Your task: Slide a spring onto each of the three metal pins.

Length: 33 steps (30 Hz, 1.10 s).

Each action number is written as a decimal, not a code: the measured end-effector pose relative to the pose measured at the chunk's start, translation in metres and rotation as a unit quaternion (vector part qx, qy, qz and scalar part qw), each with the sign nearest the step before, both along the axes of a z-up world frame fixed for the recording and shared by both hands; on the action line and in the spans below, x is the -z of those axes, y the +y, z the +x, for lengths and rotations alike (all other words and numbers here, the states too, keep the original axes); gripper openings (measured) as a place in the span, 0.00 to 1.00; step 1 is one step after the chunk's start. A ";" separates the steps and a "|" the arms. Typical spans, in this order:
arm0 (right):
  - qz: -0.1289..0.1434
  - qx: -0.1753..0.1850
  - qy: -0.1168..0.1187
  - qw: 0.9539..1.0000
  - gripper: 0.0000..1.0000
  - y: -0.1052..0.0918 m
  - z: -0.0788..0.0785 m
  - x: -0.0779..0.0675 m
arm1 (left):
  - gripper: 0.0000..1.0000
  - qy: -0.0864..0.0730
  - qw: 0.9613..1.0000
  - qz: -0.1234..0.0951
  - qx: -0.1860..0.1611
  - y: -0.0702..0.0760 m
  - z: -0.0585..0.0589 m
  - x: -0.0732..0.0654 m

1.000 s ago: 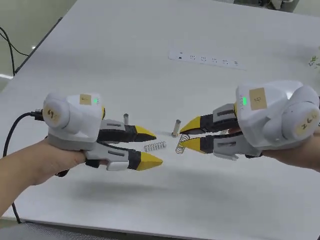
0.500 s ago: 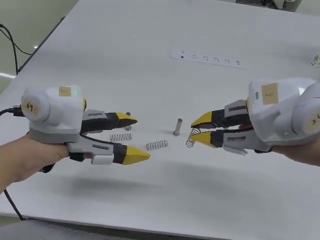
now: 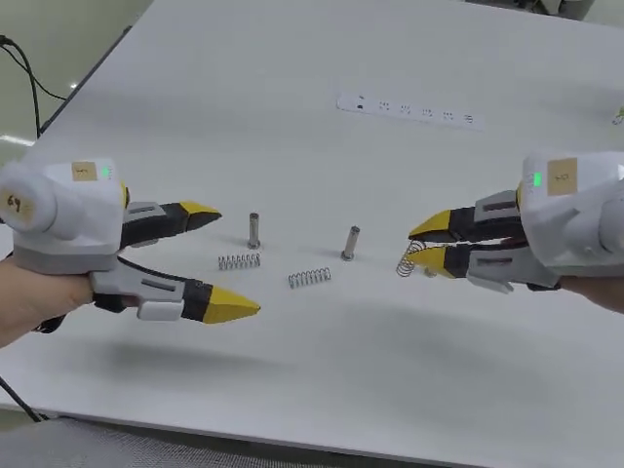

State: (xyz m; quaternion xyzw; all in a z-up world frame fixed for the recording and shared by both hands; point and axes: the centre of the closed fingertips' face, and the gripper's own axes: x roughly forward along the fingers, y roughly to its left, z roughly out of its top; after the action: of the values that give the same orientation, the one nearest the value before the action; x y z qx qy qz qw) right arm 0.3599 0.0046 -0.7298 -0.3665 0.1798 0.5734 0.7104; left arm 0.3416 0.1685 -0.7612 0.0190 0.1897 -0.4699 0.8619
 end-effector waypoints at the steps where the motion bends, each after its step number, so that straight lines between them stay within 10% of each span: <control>1: -0.001 0.004 -0.001 1.000 0.07 -0.003 0.002 0.000 | 0.88 0.001 1.000 -0.002 -0.001 0.002 0.000 0.000; 33: -0.020 0.109 -0.008 0.994 0.07 -0.058 0.062 0.010 | 0.98 0.011 0.999 -0.015 -0.045 0.031 -0.003 0.003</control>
State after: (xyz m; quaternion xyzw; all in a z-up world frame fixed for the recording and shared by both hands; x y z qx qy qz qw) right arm 0.4217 -0.0533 -0.7402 -0.3632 0.2244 0.4862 0.7625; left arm 0.3391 0.1996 -0.7641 -0.0078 0.1927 -0.4335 0.8803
